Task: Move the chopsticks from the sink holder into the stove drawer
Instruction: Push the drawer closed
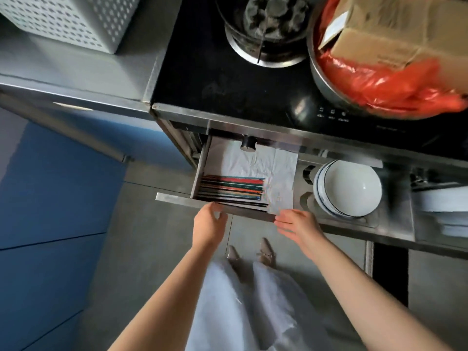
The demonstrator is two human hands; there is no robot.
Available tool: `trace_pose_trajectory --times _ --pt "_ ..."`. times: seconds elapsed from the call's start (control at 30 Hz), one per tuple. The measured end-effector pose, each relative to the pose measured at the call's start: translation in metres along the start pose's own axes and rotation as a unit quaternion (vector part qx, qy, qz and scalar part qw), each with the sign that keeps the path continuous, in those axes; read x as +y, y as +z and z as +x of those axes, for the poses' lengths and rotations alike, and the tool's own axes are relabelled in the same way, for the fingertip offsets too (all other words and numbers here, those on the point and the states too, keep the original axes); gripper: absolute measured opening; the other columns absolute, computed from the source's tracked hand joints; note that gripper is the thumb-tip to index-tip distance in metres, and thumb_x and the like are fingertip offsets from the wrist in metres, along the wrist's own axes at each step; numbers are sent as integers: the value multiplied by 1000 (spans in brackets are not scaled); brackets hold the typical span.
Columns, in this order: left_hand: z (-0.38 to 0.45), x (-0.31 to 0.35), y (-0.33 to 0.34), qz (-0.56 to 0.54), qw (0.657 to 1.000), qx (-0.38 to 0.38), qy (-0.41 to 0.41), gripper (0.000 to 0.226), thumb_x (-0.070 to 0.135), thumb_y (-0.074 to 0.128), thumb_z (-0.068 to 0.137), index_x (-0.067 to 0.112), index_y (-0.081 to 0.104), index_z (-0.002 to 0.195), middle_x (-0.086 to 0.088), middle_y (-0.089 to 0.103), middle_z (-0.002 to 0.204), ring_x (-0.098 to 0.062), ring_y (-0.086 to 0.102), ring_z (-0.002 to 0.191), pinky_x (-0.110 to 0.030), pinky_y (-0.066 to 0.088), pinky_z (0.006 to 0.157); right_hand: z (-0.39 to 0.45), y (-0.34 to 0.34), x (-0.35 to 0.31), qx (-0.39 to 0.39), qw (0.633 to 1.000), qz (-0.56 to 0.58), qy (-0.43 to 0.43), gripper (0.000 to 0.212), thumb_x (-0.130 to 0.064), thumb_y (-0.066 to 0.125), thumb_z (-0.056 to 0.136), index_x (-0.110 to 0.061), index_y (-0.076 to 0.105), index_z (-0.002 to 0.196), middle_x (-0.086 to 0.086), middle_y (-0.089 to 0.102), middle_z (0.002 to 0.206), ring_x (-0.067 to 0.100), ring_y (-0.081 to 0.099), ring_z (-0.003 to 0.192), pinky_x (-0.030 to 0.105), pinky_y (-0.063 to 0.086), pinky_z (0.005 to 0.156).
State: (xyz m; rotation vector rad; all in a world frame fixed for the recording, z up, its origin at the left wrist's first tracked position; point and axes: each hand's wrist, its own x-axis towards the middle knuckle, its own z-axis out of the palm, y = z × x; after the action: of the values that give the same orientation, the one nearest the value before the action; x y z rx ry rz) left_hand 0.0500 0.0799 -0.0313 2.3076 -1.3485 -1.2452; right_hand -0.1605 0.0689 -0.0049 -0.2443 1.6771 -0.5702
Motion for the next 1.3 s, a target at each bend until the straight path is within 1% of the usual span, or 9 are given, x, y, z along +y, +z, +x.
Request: trace_pose_trajectory --times 0.1,0.2,0.27,0.33,0.43,0.6,0.77,1.07,1.3 --pt "10 3 7 -119 984 -9 -135 20 17 56 92 3 69 95 -14 73 94 -35 68 96 -34 51 79 3 -18 17 8 991 112 77 24 -10 43 98 6 53 113 27 59 109 37 58 105 39 47 90" --pt "16 4 16 -371 883 -46 -285 13 15 56 95 2 60 93 -11 67 90 -27 70 78 -34 57 69 12 -29 26 17 958 244 147 37 -15 41 100 8 39 130 29 54 124 40 50 123 43 43 96" --pt "20 5 20 -449 833 -57 -319 14 15 58 95 1 55 97 -14 65 93 -27 69 75 -31 59 62 21 -34 27 38 932 316 173 45 -14 44 100 6 29 137 32 47 133 43 49 123 49 44 98" --pt "23 9 24 -481 812 -60 -325 14 9 59 93 -2 54 100 -20 65 94 -29 68 73 -29 61 55 27 -37 25 57 914 359 182 42 -11 44 100 3 29 137 33 43 135 44 49 123 54 44 98" --pt "26 13 29 -501 795 -44 -339 5 -2 57 92 -5 54 90 -27 64 94 -32 67 71 -32 62 51 36 -40 23 73 905 383 168 16 -5 40 99 1 45 113 33 45 135 45 48 123 59 42 99" --pt "29 12 34 -512 787 -9 -345 8 -4 52 96 2 46 96 -23 62 85 -36 66 73 -38 62 51 45 -44 20 95 917 347 173 25 -2 27 102 2 48 115 30 47 136 47 47 124 61 38 101" --pt "38 18 36 -515 786 9 -342 10 -3 53 96 2 46 102 -22 62 85 -36 67 72 -36 62 49 56 -44 16 109 923 307 206 38 -14 18 105 -3 28 140 34 41 139 54 46 123 63 35 103" --pt "74 48 34 -517 790 8 -330 32 -1 55 95 -3 47 126 -26 64 107 -35 68 71 -41 62 55 77 -42 -27 101 920 322 200 35 -15 23 105 -6 32 138 35 42 139 52 48 122 61 35 104" --pt "105 74 31 -522 794 -1 -312 38 1 55 96 -3 43 133 -27 66 102 -35 69 72 -40 62 57 100 -40 -62 77 919 346 172 30 -13 24 105 -7 36 132 37 40 139 51 46 124 57 35 106"
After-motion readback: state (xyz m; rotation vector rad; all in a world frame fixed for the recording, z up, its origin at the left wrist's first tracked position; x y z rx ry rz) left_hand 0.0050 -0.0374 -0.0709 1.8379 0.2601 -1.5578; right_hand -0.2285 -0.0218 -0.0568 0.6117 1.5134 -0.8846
